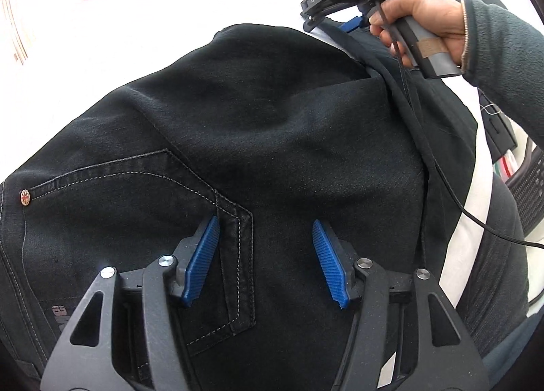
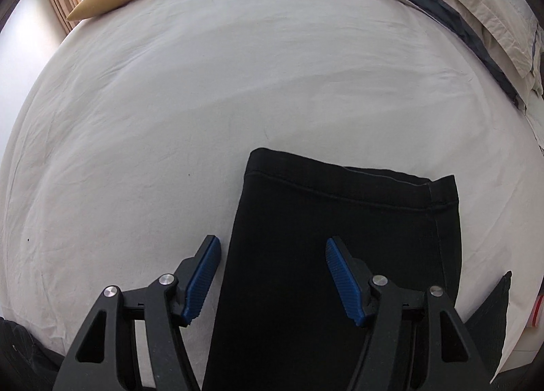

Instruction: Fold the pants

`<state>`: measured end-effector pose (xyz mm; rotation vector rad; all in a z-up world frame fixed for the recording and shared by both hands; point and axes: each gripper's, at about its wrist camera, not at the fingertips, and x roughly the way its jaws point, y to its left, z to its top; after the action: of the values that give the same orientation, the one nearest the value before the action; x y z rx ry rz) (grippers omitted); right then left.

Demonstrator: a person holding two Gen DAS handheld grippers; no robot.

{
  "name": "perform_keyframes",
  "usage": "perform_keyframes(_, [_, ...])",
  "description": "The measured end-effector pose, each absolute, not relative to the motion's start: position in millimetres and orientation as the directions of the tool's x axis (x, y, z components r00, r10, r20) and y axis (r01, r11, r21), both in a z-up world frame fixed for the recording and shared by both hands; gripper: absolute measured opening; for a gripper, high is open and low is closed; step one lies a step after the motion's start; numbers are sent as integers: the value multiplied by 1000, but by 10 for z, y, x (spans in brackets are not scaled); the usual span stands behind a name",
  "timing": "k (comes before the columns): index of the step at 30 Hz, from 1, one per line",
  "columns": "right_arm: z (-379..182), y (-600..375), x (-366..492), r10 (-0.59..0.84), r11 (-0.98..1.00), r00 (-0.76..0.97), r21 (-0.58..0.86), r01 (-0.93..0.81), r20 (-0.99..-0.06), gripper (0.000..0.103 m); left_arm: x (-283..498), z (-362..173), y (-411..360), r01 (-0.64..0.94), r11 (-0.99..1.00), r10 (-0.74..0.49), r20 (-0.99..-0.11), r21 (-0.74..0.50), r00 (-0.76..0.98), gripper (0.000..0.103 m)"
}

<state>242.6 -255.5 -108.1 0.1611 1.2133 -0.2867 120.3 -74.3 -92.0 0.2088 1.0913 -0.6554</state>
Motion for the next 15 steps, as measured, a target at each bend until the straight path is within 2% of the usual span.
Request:
perform_keyframes(2, [-1074,-2558,2440,-121,959,332,-24,282,-935,49,1201,-919,-756,586,796,-388,-872,-153,299,55])
perform_keyframes(3, [-1066,-2580,2440,-118,960,333,-22,280,-936,37,1193,-919,-760,587,796,-386,-872,-150,301,55])
perform_keyframes(4, [-1053,-2609,2432,-113,959,334,-15,281,-936,18,1196,-914,-768,587,796,-385,-872,-148,302,55])
perform_keyframes(5, [-1043,-2651,2424,-99,958,335,1,287,-937,12,1179,-924,-751,587,796,-384,-872,-147,302,55])
perform_keyframes(7, [-1013,-2755,2379,-58,952,343,52,303,-938,8,1170,-909,-757,587,796,-383,-873,-145,303,55])
perform_keyframes(11, [-791,-2974,2124,-15,928,420,144,345,-908,7,1141,-925,-752,583,800,-378,-874,-143,304,55])
perform_keyframes(15, [-410,-3281,1593,-11,892,549,240,384,-835,7,1133,-954,-803,578,804,-369,-879,-140,301,55])
